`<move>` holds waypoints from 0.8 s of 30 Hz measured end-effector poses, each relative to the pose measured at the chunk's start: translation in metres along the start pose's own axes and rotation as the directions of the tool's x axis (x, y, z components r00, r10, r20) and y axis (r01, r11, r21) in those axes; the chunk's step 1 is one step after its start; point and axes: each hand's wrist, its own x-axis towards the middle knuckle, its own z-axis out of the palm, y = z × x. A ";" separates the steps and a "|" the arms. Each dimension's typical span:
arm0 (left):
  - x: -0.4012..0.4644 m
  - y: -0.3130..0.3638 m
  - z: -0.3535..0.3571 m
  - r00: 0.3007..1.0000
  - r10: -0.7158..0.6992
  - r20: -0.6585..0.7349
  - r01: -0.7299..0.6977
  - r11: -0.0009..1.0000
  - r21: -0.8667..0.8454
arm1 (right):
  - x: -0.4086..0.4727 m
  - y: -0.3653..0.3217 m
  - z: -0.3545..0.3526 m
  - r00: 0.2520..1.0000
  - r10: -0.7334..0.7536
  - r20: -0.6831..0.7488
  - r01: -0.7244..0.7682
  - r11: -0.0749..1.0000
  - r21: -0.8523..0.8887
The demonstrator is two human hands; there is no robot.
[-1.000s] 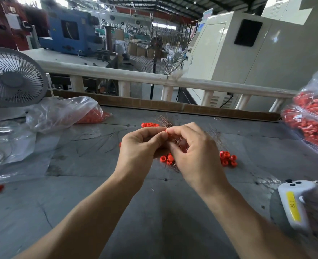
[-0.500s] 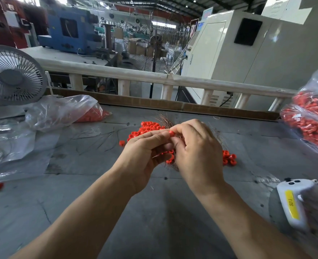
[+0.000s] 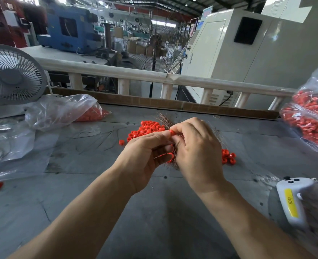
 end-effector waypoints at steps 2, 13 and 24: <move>-0.001 0.001 0.001 1.000 0.000 0.002 0.000 1.000 -0.007 | 0.000 0.001 -0.001 1.000 -0.025 -0.006 0.025 1.000 -0.001; -0.003 0.010 0.001 0.996 0.076 0.050 -0.074 0.997 -0.034 | 0.002 -0.002 -0.004 0.997 -0.073 -0.039 0.077 0.992 0.105; 0.003 0.004 -0.007 0.985 0.128 -0.119 -0.119 0.989 0.083 | -0.001 0.001 0.000 0.987 0.001 0.163 -0.040 0.972 0.232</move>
